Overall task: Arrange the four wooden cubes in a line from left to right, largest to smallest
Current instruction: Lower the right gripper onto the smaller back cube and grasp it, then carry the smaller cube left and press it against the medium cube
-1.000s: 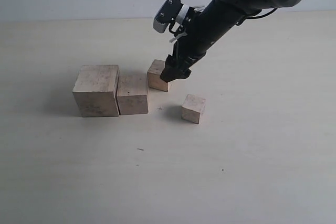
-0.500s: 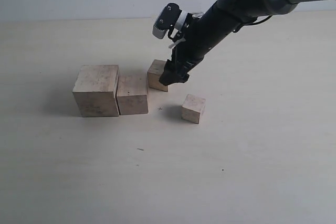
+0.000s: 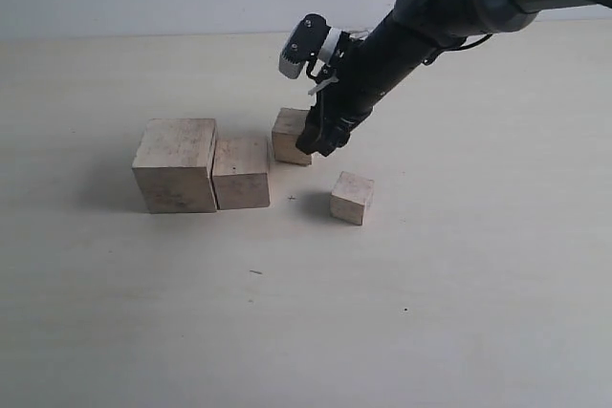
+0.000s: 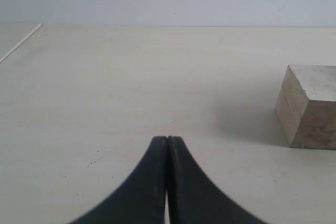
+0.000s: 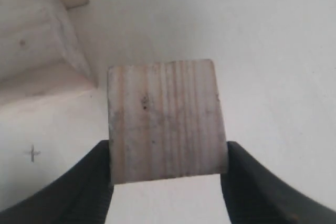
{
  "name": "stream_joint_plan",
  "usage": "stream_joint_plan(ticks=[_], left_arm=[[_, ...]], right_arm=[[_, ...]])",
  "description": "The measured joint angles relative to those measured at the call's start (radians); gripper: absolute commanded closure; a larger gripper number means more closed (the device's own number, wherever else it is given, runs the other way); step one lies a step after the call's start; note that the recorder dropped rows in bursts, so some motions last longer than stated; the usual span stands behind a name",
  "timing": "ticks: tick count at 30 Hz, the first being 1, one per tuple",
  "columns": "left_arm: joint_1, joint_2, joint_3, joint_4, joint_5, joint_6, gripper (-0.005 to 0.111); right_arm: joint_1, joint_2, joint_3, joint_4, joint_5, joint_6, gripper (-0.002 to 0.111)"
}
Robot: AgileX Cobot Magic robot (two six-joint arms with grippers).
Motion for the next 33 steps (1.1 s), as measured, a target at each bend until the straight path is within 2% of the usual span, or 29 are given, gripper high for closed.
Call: stream_joint_plan(ticks=[6,10,22,33], left_arm=[[0.0,0.0,0.0,0.0,0.0,0.0,0.107],[0.0,0.0,0.0,0.0,0.0,0.0,0.107],[0.0,0.0,0.0,0.0,0.0,0.0,0.107],[0.0,0.0,0.0,0.0,0.0,0.0,0.107]], right_arm=[[0.0,-0.027,0.0,-0.212,0.131,0.072,0.108],[0.0,-0.03,0.0,-0.239,0.176,0.08,0.108],[0.0,-0.028,0.0,-0.111,0.286,-0.019,0.108],[0.0,-0.027,0.0,-0.044,0.274,-0.085,0.108]])
